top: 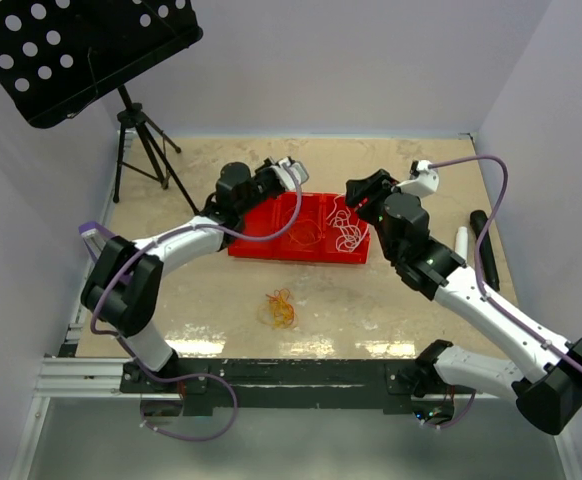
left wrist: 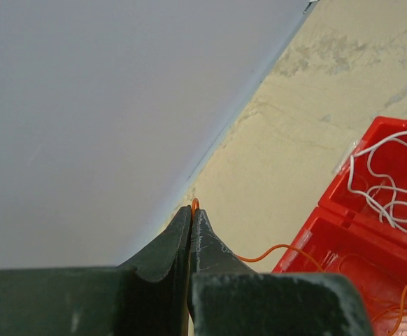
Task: Untangle the cables
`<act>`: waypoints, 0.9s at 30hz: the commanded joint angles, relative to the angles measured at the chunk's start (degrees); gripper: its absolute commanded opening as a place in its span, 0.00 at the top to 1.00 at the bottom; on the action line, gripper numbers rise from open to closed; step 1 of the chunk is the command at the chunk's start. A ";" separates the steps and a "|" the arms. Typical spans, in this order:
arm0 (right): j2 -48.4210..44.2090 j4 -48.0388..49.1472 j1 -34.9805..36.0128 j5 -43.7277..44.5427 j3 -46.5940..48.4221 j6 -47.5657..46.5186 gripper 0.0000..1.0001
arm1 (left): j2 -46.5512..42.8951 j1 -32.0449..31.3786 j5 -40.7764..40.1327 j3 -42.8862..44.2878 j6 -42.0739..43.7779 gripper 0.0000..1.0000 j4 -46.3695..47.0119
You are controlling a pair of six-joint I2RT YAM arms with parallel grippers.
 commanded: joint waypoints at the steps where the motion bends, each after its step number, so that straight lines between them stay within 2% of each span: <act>1: 0.46 1.80 -0.44 -0.64 -0.41 0.47 0.39 | -1.63 -1.27 5.91 -4.20 7.15 1.00 1.58; 7: -0.42 1.36 -0.53 -0.74 -1.11 0.82 0.39 | -2.07 -3.91 12.07 -8.95 17.60 1.00 -3.59; 11: -0.94 1.10 -0.80 -0.91 -1.29 1.09 0.39 | 0.55 -5.14 11.47 -7.74 21.91 1.00 -8.16; 17: -1.21 0.83 -0.88 -0.91 -1.64 0.82 0.39 | 4.77 -5.23 11.03 -3.78 23.95 1.00 -13.00; 27: -1.91 0.22 -1.15 -1.61 -1.46 0.21 0.39 | 10.14 -5.23 9.53 -1.93 23.16 1.00 -10.29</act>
